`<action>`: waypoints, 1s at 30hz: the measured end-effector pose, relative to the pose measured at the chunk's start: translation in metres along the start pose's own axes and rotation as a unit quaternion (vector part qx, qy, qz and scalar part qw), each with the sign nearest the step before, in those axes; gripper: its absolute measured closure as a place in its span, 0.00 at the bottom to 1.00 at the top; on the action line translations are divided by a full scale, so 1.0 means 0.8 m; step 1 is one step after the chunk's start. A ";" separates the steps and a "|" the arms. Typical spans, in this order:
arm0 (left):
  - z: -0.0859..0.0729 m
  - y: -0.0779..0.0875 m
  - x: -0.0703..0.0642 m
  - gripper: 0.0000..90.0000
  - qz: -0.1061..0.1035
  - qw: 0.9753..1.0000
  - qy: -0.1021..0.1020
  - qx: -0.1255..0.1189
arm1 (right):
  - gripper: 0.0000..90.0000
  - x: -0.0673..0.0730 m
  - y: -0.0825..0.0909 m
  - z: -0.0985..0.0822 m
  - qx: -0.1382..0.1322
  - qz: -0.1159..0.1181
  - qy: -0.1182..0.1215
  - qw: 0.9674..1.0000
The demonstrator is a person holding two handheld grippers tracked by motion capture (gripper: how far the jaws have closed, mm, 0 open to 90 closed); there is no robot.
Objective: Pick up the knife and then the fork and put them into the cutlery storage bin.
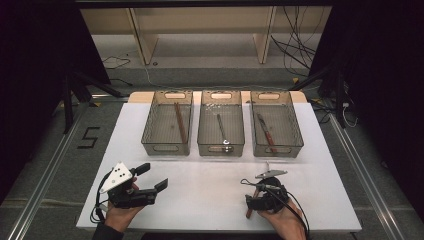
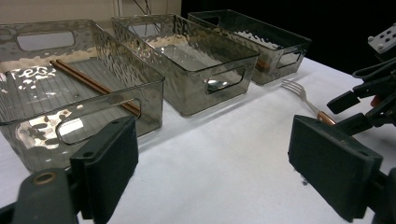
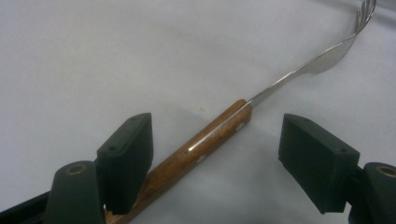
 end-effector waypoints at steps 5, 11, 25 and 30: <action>0.000 0.000 -0.001 0.17 0.000 1.000 -0.002 0.000 | 0.30 0.000 -0.006 -0.004 0.012 0.002 0.000 1.000; 0.000 0.001 -0.001 0.17 0.000 1.000 -0.002 0.000 | 0.31 0.000 -0.008 -0.005 0.017 0.003 0.000 1.000; 0.000 0.003 -0.001 0.17 0.002 1.000 -0.001 -0.002 | 0.58 -0.010 0.000 -0.010 0.024 0.013 -0.010 1.000; 0.000 0.003 -0.001 0.17 0.002 1.000 -0.001 -0.002 | 0.63 -0.013 0.002 -0.012 0.027 0.018 -0.015 0.999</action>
Point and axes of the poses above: each handheld gripper's, and its own axes: y roughly backward along the jaws, z roughly out of its top, x roughly to its left, the point moved 9 cm from there along -y, roughly forward along the jaws, and after that the axes turned 2 degrees about x, right-handed, at the moved point
